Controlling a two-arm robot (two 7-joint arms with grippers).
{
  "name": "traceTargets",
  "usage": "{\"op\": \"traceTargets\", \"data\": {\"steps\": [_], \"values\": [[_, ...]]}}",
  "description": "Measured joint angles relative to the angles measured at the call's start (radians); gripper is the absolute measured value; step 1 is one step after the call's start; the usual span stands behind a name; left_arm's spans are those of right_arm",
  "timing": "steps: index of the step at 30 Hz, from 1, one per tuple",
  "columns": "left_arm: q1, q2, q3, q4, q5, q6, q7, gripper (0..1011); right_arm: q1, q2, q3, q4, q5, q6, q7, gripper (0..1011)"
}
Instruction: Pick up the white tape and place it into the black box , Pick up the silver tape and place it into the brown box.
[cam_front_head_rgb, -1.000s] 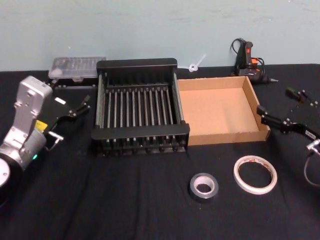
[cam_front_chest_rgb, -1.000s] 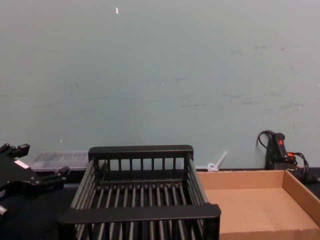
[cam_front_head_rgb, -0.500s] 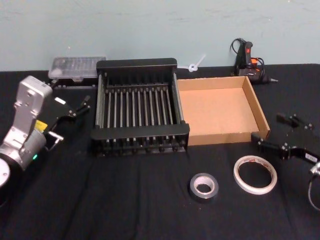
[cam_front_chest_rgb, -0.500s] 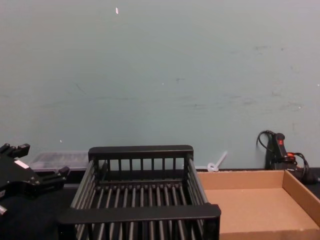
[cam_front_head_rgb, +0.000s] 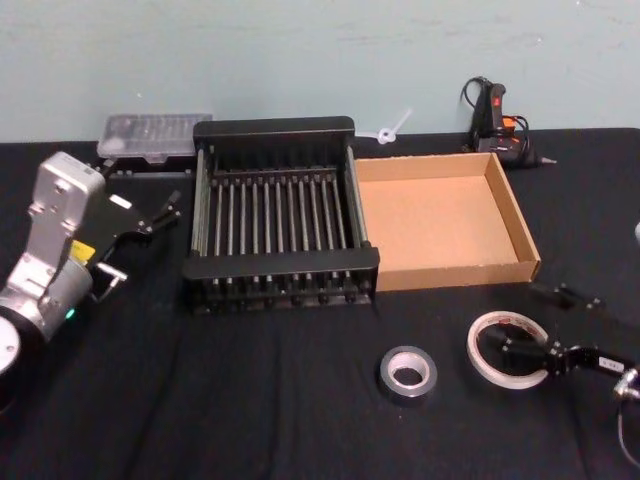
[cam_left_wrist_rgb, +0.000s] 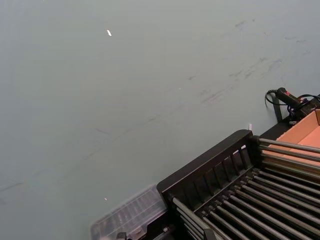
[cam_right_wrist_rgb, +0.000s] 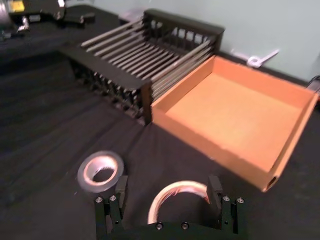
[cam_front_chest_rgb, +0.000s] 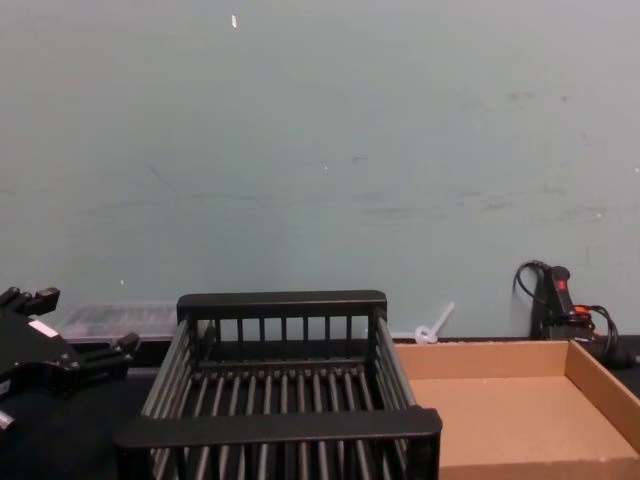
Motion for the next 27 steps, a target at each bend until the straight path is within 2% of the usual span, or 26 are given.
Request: {"op": "traceTargets", "data": {"steps": [6, 12, 27], "values": [[0.000, 0.000, 0.000, 0.000, 0.000, 0.000, 0.000, 1001, 0.008, 0.009, -0.025, 0.006, -0.013, 0.022, 0.006, 1002], [0.000, 0.000, 0.000, 0.000, 0.000, 0.000, 0.000, 1002, 0.031, 0.013, -0.058, 0.028, -0.057, 0.029, 0.007, 1002], [0.000, 0.000, 0.000, 0.000, 0.000, 0.000, 0.000, 1001, 0.065, -0.005, -0.102, 0.072, -0.137, 0.029, 0.027, 1002]]}}
